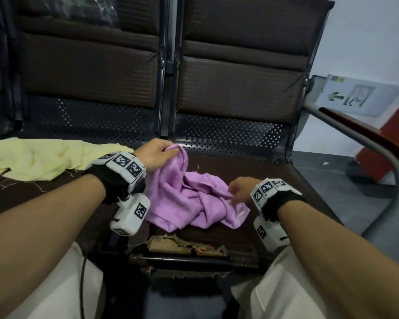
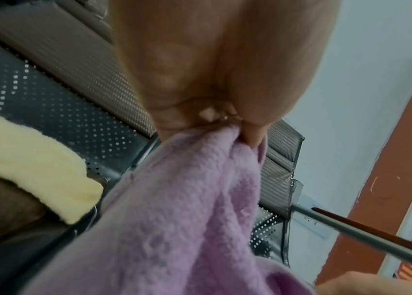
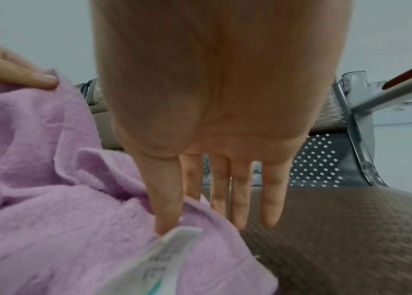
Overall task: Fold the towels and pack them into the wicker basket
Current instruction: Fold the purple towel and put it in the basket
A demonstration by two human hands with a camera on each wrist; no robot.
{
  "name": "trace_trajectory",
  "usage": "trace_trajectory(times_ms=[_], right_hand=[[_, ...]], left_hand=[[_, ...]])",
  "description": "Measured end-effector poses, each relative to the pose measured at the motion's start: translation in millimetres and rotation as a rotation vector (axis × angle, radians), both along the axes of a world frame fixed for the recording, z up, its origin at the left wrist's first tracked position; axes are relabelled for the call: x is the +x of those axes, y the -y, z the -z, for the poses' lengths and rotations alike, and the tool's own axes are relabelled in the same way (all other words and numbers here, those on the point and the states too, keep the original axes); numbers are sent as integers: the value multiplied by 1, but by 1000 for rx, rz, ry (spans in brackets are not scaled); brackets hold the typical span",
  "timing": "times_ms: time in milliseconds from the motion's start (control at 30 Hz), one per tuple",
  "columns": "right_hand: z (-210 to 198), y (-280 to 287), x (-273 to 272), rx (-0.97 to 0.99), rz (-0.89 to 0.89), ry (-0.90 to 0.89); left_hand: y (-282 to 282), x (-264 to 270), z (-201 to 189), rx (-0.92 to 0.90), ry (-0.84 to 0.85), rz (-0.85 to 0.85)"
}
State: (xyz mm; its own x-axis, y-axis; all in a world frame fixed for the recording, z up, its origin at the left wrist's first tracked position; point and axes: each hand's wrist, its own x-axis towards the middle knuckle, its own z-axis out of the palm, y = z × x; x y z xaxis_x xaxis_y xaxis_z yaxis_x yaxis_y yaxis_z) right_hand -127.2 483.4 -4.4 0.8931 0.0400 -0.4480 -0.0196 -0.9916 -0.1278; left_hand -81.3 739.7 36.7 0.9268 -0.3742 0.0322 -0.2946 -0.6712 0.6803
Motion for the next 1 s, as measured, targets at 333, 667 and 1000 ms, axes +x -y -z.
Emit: trace_trajectory(times_ms=[333,667,1000], right_hand=[[-21,-10,5,221,47,262],[-72,-62,-4,1204,91,556],[-54,-89,-1,1029,59,438]], left_hand=[[-29,2,2,225,127,-130],[-10,-20,-41,-350,51,-113],[-20,-29,-41,-409,-102,83]])
